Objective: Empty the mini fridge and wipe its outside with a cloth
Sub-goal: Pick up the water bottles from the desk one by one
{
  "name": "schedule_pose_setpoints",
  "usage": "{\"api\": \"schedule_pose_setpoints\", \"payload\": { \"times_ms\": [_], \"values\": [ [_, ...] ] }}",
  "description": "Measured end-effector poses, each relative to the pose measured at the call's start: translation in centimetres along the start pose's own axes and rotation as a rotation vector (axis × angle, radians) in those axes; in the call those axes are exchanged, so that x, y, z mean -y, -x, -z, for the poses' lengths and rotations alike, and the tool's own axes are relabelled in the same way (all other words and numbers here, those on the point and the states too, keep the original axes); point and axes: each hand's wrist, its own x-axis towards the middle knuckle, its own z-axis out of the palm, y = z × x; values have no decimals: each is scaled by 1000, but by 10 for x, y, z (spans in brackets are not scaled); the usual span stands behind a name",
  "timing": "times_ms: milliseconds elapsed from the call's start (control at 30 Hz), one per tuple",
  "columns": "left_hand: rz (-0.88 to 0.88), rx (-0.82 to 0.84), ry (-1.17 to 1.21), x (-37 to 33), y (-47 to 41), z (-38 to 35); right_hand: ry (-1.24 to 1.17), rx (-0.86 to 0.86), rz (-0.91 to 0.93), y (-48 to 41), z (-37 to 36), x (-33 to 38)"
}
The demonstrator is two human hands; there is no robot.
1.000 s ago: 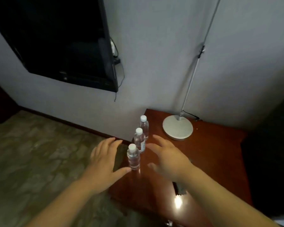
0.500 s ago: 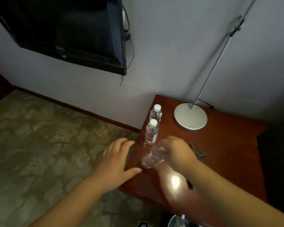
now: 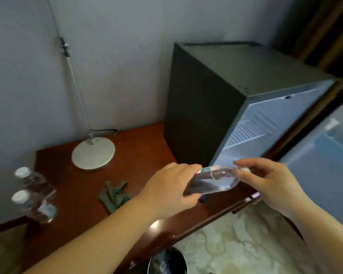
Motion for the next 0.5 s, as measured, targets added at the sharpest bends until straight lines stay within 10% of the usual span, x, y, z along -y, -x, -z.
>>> {"api": "schedule_pose_setpoints", "payload": {
  "times_ms": [267,500],
  "values": [
    [-80,-77,-156,-94,-140,-74,105,-117,-45,-72,113,-103],
    [255,-51,-280,-93,-237,-131,56,22,-33,-192,105,-166]
  ]
}}
